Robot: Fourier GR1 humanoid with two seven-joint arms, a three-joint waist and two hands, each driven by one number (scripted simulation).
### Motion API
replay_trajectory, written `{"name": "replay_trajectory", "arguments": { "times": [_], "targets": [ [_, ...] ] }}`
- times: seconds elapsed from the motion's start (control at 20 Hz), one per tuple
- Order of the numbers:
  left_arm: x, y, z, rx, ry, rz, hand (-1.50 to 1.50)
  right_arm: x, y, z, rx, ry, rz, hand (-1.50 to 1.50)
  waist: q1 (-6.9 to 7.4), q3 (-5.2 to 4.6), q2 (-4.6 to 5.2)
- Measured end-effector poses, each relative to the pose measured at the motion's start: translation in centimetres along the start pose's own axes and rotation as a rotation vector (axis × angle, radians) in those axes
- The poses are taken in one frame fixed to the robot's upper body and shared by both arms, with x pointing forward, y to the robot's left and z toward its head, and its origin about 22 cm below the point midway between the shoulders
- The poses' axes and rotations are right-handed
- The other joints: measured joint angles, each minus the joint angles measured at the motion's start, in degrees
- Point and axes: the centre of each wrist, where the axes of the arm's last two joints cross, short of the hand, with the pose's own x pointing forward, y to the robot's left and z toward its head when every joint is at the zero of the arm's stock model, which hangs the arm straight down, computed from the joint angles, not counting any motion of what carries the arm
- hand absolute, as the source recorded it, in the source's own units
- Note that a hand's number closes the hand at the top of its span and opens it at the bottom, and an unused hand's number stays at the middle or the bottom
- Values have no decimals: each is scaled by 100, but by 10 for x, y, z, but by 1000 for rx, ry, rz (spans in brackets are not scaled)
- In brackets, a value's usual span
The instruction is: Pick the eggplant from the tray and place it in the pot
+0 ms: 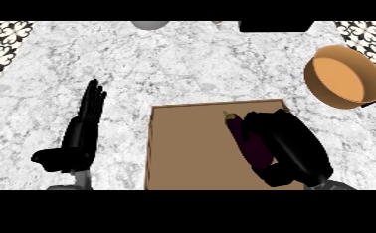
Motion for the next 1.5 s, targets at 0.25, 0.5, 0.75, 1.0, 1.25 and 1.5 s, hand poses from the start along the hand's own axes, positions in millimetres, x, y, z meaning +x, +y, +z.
{"name": "replay_trajectory", "arguments": {
  "times": [0.25,0.5,0.75,1.0,1.25,1.5],
  "targets": [
    [0,1,0,3,0,0,0,20,-39,20,-186,-3,-2,150,-12,0,-2],
    [-3,-6,-3,0,1,0,0,21,-71,38,-299,87,43,150,2,0,6],
    [0,0,4,-6,0,7,0,7,-93,41,-370,198,63,150,37,1,12],
    [6,0,1,-8,-2,4,0,-31,-107,36,-408,298,72,150,52,2,19],
    [1,-4,-5,-10,-2,5,0,-75,-131,30,-420,364,79,150,58,2,24],
    [-3,1,-3,-14,-2,5,0,-130,-135,24,-425,419,80,150,80,2,30]
  ]
}}
